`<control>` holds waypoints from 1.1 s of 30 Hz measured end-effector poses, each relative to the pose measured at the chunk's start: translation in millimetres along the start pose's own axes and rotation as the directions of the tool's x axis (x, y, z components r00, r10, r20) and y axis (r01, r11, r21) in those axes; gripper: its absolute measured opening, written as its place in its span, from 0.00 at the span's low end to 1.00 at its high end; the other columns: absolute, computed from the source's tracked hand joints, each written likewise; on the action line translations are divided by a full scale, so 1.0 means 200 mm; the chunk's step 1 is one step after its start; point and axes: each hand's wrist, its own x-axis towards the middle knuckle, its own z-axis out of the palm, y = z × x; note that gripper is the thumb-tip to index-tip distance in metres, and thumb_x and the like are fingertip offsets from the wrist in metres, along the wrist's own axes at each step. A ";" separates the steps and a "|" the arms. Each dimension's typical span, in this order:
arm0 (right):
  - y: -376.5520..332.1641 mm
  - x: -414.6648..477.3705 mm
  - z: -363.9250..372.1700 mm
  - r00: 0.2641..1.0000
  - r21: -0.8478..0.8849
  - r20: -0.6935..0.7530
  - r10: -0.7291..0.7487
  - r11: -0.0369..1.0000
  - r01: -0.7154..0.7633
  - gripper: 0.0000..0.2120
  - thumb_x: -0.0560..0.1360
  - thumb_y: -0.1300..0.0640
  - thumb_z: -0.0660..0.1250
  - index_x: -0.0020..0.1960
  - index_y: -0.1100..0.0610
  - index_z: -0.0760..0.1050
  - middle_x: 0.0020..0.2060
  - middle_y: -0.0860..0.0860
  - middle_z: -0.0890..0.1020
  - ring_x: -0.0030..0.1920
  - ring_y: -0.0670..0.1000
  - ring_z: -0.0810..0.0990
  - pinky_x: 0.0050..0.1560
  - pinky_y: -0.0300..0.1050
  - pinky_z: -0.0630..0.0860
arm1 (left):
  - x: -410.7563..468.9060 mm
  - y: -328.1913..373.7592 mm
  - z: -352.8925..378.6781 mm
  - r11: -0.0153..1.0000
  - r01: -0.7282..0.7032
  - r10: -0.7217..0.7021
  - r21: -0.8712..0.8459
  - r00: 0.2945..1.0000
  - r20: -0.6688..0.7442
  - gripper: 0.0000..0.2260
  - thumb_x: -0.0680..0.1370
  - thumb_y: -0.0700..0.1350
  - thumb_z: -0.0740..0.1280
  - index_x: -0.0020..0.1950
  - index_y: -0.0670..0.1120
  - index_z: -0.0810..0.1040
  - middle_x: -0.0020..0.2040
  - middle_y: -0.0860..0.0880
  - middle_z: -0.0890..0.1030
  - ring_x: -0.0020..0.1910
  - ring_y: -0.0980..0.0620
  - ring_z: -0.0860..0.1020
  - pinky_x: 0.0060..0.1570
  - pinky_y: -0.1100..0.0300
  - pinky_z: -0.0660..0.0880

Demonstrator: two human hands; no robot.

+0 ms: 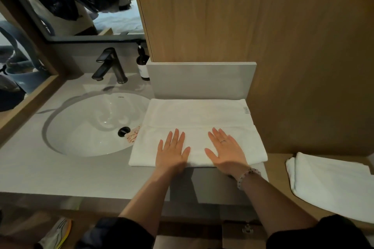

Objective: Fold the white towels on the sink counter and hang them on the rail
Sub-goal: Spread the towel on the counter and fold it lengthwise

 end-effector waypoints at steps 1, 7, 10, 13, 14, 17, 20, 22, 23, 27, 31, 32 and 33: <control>0.04 -0.02 -0.02 1.000 0.016 -0.004 0.015 1.000 -0.015 0.48 0.63 0.27 0.21 0.77 0.48 0.40 0.76 0.44 0.39 0.76 0.47 0.38 0.71 0.43 0.33 | 0.00 -0.01 0.00 1.000 -0.002 0.002 -0.009 1.000 -0.002 0.26 0.82 0.57 0.44 0.77 0.53 0.38 0.77 0.52 0.36 0.76 0.52 0.36 0.72 0.51 0.35; 0.18 -0.05 -0.05 0.998 0.045 0.012 0.058 0.997 -0.059 0.30 0.80 0.39 0.44 0.78 0.49 0.43 0.77 0.45 0.41 0.76 0.46 0.38 0.74 0.44 0.36 | -0.04 -0.06 0.00 0.993 0.107 -0.110 -0.048 0.993 -0.053 0.29 0.80 0.62 0.46 0.77 0.53 0.41 0.77 0.52 0.37 0.76 0.50 0.37 0.72 0.50 0.35; 0.20 -0.04 -0.04 0.995 0.017 0.010 0.101 0.995 -0.101 0.36 0.75 0.33 0.40 0.78 0.49 0.41 0.76 0.45 0.39 0.76 0.48 0.37 0.75 0.47 0.37 | -0.05 -0.09 -0.01 0.984 0.177 -0.178 -0.028 0.982 -0.065 0.31 0.78 0.65 0.45 0.77 0.53 0.40 0.77 0.51 0.37 0.76 0.48 0.36 0.73 0.48 0.36; 0.25 -0.05 -0.07 0.982 -0.056 0.028 0.188 0.981 -0.186 0.42 0.69 0.29 0.36 0.77 0.48 0.38 0.76 0.47 0.37 0.76 0.50 0.35 0.74 0.52 0.34 | -0.06 -0.09 -0.02 0.974 0.223 -0.225 -0.036 0.972 -0.067 0.34 0.77 0.67 0.45 0.77 0.52 0.40 0.77 0.51 0.37 0.76 0.48 0.36 0.73 0.48 0.36; 0.27 -0.05 -0.08 0.977 -0.077 0.038 0.209 0.976 -0.206 0.42 0.69 0.28 0.36 0.77 0.48 0.37 0.76 0.47 0.36 0.76 0.50 0.35 0.73 0.53 0.32 | -0.06 -0.09 -0.02 0.970 0.238 -0.240 -0.045 0.968 -0.067 0.35 0.77 0.68 0.46 0.77 0.51 0.40 0.77 0.50 0.37 0.76 0.48 0.36 0.73 0.48 0.37; 0.28 -0.06 -0.10 0.972 -0.083 0.070 0.223 0.973 -0.217 0.40 0.72 0.29 0.38 0.77 0.49 0.36 0.76 0.47 0.35 0.75 0.51 0.34 0.72 0.55 0.32 | -0.06 -0.09 -0.02 0.964 0.264 -0.266 -0.045 0.962 -0.066 0.37 0.76 0.69 0.47 0.77 0.50 0.39 0.77 0.49 0.37 0.76 0.48 0.36 0.74 0.49 0.37; 0.27 -0.05 -0.11 0.969 -0.076 0.099 0.226 0.973 -0.219 0.39 0.74 0.30 0.40 0.77 0.50 0.36 0.76 0.48 0.35 0.75 0.51 0.34 0.73 0.55 0.34 | -0.03 -0.10 -0.03 0.963 0.265 -0.267 -0.040 0.963 -0.035 0.37 0.76 0.69 0.47 0.77 0.50 0.39 0.77 0.49 0.36 0.76 0.49 0.36 0.74 0.50 0.38; 0.27 -0.03 -0.12 0.968 -0.065 0.110 0.225 0.974 -0.219 0.39 0.74 0.30 0.41 0.77 0.50 0.36 0.76 0.48 0.36 0.76 0.52 0.35 0.73 0.55 0.35 | -0.01 -0.10 -0.04 0.964 0.263 -0.264 -0.041 0.964 -0.023 0.36 0.77 0.68 0.46 0.77 0.50 0.39 0.77 0.49 0.36 0.76 0.48 0.36 0.74 0.50 0.38; 0.27 -0.02 -0.13 0.968 -0.057 0.115 0.222 0.975 -0.217 0.39 0.74 0.30 0.42 0.77 0.50 0.38 0.76 0.49 0.37 0.76 0.52 0.36 0.74 0.56 0.36 | 0.00 -0.11 -0.05 0.963 0.263 -0.264 -0.050 0.964 -0.022 0.35 0.77 0.67 0.46 0.77 0.50 0.39 0.77 0.49 0.36 0.76 0.48 0.36 0.74 0.50 0.38; 0.26 0.04 -0.18 0.969 0.045 0.018 0.247 0.968 -0.247 0.33 0.78 0.36 0.51 0.76 0.52 0.54 0.76 0.50 0.56 0.76 0.52 0.53 0.74 0.54 0.45 | 0.05 -0.11 -0.08 0.950 0.280 -0.294 -0.140 0.952 -0.090 0.29 0.80 0.60 0.47 0.78 0.48 0.48 0.78 0.48 0.46 0.77 0.47 0.45 0.74 0.49 0.45; 0.26 0.17 -0.27 0.917 0.164 -0.200 0.346 0.934 -0.317 0.19 0.76 0.49 0.58 0.65 0.53 0.72 0.61 0.51 0.77 0.62 0.53 0.72 0.63 0.49 0.62 | 0.14 -0.12 -0.19 0.930 0.302 -0.354 -0.210 0.891 -0.283 0.22 0.81 0.54 0.53 0.70 0.43 0.66 0.70 0.44 0.68 0.67 0.43 0.65 0.64 0.48 0.61; 0.27 0.20 -0.30 0.895 0.192 -0.206 0.395 0.913 -0.359 0.17 0.76 0.52 0.59 0.63 0.53 0.74 0.60 0.52 0.77 0.61 0.53 0.73 0.61 0.48 0.63 | 0.17 -0.14 -0.22 0.928 0.300 -0.357 -0.222 0.886 -0.294 0.20 0.80 0.52 0.55 0.69 0.43 0.67 0.67 0.44 0.70 0.65 0.42 0.67 0.62 0.48 0.63; 0.27 0.24 -0.33 0.872 0.210 -0.197 0.448 0.888 -0.408 0.16 0.76 0.54 0.60 0.62 0.53 0.74 0.60 0.52 0.77 0.62 0.54 0.73 0.61 0.48 0.64 | 0.21 -0.17 -0.24 0.922 0.294 -0.361 -0.251 0.887 -0.288 0.19 0.80 0.51 0.57 0.68 0.43 0.68 0.65 0.44 0.72 0.64 0.43 0.69 0.61 0.49 0.65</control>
